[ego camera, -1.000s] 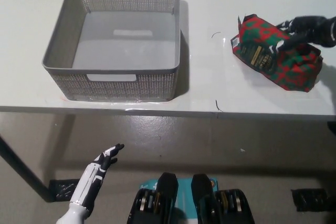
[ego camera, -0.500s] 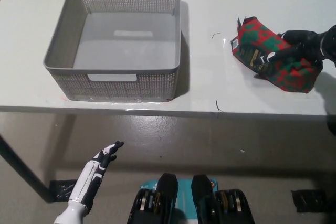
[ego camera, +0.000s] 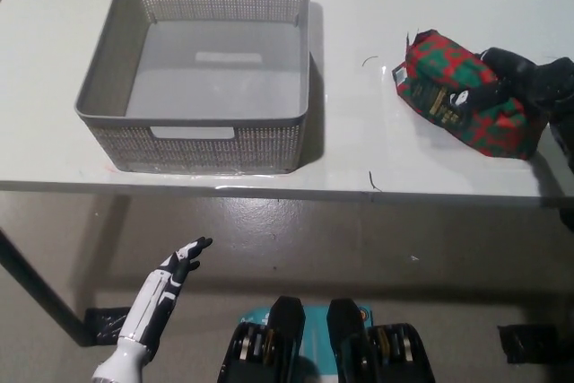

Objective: Use the right hand to pick up a bag of coffee beans on the right hand side and place it into a container on the left hand side

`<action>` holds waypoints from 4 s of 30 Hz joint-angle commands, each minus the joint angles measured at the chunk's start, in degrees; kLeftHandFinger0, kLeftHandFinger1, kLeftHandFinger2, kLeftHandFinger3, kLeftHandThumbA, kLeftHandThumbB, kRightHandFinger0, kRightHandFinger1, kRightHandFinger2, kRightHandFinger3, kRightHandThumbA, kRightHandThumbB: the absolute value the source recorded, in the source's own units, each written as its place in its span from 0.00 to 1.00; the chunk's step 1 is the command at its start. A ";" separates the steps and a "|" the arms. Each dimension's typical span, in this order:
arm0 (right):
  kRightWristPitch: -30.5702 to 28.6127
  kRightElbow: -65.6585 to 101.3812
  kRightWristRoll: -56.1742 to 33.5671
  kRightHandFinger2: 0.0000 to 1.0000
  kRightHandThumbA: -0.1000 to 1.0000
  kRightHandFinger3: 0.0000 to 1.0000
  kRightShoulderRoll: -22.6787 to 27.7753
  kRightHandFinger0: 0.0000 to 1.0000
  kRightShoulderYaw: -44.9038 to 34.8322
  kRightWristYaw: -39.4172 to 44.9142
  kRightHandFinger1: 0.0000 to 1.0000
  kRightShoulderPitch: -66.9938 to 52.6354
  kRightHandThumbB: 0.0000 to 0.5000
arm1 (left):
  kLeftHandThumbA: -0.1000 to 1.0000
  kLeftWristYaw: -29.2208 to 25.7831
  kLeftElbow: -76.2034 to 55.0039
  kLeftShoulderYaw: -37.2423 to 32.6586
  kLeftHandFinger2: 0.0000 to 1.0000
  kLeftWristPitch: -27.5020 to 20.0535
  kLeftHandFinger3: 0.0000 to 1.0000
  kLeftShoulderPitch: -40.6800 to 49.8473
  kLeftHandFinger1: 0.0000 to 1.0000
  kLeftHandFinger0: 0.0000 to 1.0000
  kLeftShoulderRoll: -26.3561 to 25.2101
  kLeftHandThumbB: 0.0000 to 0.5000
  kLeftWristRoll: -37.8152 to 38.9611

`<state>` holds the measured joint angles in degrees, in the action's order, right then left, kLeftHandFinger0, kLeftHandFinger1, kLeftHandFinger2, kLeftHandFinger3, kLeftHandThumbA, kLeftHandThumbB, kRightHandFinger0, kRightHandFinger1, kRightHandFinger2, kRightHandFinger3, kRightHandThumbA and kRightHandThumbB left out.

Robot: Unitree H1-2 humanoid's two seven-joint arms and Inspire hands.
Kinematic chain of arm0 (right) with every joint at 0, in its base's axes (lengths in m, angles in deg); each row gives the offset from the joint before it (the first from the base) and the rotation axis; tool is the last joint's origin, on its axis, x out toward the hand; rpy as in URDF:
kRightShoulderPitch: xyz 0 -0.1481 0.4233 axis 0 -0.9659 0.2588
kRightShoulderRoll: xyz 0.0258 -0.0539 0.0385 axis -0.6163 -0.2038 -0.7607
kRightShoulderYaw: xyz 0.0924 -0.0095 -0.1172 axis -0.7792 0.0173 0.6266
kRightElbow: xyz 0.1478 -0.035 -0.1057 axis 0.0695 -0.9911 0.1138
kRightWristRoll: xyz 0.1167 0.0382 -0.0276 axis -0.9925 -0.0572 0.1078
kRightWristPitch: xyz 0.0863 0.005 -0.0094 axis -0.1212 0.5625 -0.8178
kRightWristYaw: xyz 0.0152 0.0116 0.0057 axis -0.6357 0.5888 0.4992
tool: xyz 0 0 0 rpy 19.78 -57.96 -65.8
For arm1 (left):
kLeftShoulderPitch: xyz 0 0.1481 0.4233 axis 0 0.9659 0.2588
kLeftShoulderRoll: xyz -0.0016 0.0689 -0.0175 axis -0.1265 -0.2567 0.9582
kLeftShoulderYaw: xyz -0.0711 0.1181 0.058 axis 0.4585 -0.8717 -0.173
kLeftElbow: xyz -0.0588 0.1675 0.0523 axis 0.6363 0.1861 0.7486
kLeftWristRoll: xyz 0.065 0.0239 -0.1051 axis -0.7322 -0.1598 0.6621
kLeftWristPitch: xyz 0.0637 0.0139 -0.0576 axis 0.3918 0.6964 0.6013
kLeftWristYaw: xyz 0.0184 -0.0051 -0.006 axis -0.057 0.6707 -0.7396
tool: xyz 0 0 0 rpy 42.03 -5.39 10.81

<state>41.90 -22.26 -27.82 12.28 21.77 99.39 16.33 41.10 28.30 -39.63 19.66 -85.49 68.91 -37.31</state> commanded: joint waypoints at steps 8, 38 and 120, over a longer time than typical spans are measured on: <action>-7.42 -0.33 -2.60 0.91 0.00 0.89 0.03 0.04 -4.70 -27.46 0.50 -3.31 0.37 | 1.00 1.04 -2.35 -0.57 1.00 -1.00 1.00 -1.66 1.00 1.00 -1.07 0.45 -0.79; -5.31 9.73 -1.63 0.82 0.00 0.86 -5.05 0.00 -8.36 -26.73 0.43 21.06 0.35 | 1.00 1.08 -1.31 -1.13 1.00 -1.67 1.00 -0.60 1.00 1.00 -0.65 0.38 -1.03; -20.85 94.75 -22.69 1.00 1.00 1.00 -13.63 1.00 -15.01 -13.72 1.00 -64.31 0.76 | 1.00 2.74 1.51 -2.23 1.00 -1.29 1.00 -5.91 1.00 1.00 -2.65 0.61 -1.95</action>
<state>43.48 52.23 -35.83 2.37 10.24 89.12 -33.30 44.32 29.15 -42.97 21.59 -88.49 67.32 -39.51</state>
